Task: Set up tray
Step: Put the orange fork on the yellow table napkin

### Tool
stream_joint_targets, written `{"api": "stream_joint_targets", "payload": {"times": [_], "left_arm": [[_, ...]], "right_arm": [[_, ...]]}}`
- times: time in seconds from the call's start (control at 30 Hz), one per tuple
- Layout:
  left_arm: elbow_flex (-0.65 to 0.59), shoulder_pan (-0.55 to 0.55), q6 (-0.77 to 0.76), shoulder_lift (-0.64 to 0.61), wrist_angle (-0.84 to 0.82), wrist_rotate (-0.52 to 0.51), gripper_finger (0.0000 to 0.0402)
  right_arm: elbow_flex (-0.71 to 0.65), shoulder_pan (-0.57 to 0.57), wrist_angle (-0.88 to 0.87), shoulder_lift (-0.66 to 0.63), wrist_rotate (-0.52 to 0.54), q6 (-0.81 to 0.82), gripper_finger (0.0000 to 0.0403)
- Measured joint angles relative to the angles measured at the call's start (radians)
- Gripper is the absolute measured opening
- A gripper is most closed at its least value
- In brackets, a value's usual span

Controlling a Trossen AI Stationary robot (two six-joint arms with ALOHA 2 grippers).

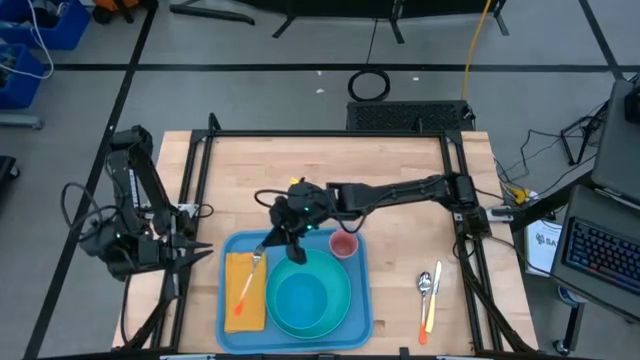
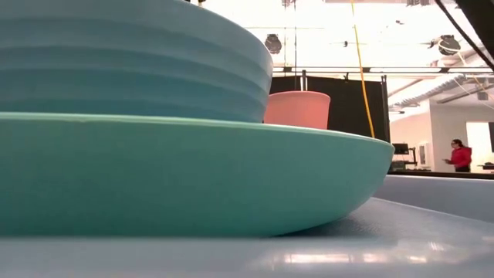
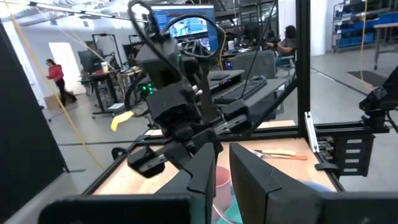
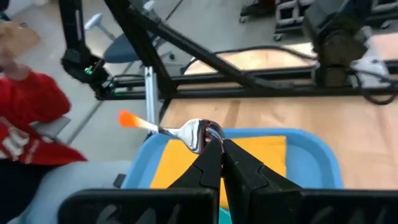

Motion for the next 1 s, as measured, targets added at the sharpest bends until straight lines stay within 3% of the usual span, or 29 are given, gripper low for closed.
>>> {"api": "stream_joint_targets", "payload": {"times": [0.47, 0.63, 0.8, 1.0], "left_arm": [[0.0, 0.0, 0.049, -0.01, -0.003, 0.003, 0.0056], [0.0, 0.0, 0.048, -0.009, -0.011, 0.001, 0.0056], [0.0, 0.0, 0.043, -0.008, -0.035, 0.001, 0.0056], [0.0, 0.0, 0.038, -0.008, -0.04, -0.001, 0.0056]], "right_arm": [[0.287, -0.068, -0.04, 0.249, -0.238, 0.056, 0.0], [0.296, -0.068, -0.092, 0.285, -0.225, 0.044, 0.0], [0.295, -0.052, -0.092, 0.3, -0.129, -0.073, 0.0], [0.294, -0.038, -0.114, 0.324, -0.13, -0.112, 0.0]]}}
